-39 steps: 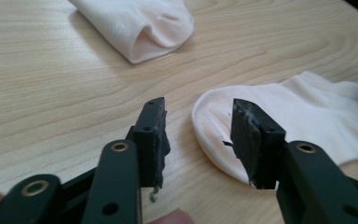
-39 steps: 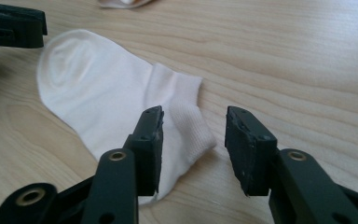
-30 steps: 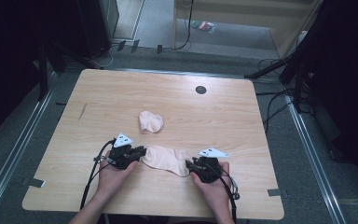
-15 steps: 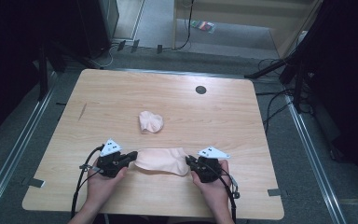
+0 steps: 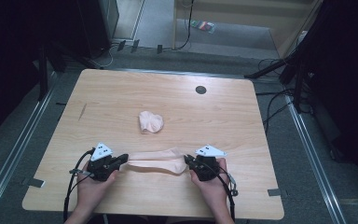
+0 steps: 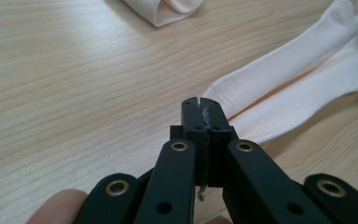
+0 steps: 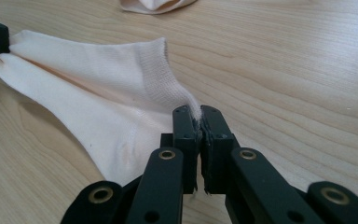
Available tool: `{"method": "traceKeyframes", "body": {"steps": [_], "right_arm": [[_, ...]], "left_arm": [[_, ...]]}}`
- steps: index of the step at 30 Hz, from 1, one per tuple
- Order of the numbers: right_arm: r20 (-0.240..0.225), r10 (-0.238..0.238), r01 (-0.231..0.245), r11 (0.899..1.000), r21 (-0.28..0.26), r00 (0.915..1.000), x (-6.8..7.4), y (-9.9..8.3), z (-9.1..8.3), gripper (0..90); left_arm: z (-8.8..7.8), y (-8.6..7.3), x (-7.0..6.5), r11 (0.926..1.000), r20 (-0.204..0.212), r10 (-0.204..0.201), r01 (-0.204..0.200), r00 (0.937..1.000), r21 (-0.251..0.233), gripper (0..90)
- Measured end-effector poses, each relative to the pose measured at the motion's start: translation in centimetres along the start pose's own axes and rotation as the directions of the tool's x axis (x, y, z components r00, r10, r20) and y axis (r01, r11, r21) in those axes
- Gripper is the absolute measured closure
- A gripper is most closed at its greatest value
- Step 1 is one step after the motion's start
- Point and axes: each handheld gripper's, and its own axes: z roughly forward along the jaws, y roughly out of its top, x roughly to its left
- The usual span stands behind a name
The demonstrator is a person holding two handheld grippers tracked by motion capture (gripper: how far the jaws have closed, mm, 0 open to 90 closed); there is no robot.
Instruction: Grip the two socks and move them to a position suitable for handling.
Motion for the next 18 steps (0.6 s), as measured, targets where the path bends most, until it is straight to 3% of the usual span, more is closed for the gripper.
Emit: {"method": "traceKeyframes", "body": {"steps": [4,8,9,10,11,12,14,16,18], "right_arm": [[0.009,0.001,-0.001,1.0,0.007,1.0,-0.1,0.0,0.2,87.0],[-0.028,-0.014,0.014,1.0,0.007,0.9995,0.2,-0.2,0.4,85.7],[-0.023,-0.031,0.031,1.0,0.002,0.9993,0.4,-0.3,0.4,78.5],[-0.023,-0.031,0.031,1.0,0.002,0.9993,0.4,-0.3,0.4,78.5],[-0.014,-0.031,0.031,1.0,-0.004,0.9994,0.4,-0.3,0.4,73.1],[-0.041,0.0,-0.001,0.999,-0.039,0.9992,0.0,-0.1,0.3,57.9],[-0.043,0.005,-0.007,0.998,-0.061,0.9991,-0.1,0.0,0.1,50.8],[-0.041,0.006,-0.009,0.997,-0.083,0.9991,-0.2,0.2,-0.2,46.3],[-0.037,0.003,-0.007,0.996,-0.094,0.9993,-0.2,0.3,-0.3,44.9]], "left_arm": [[0.1,-0.2,0.0,1.0,0.015,-0.008,0.008,0.9999,-0.001,90.0],[0.4,-0.3,-0.5,0.9999,0.026,-0.005,0.005,0.9996,-0.013,88.8],[0.5,-0.3,-0.4,0.9994,0.061,-0.025,0.026,0.9979,-0.024,80.7],[0.5,-0.3,-0.4,0.9994,0.061,-0.025,0.026,0.9979,-0.024,72.7],[0.5,-0.3,-0.4,0.9987,0.054,-0.025,0.027,0.9983,-0.043,72.7],[0.2,-0.1,-0.4,0.996,0.047,-0.018,0.022,0.9987,-0.087,60.7],[-0.1,0.1,-0.2,0.9912,0.031,-0.011,0.015,0.9995,-0.131,45.7],[-0.3,0.2,0.3,0.9859,0.015,-0.005,0.008,0.9999,-0.167,37.3],[-0.4,0.2,0.5,0.9843,-0.001,-0.014,0.013,0.9999,-0.176,25.6]]}}
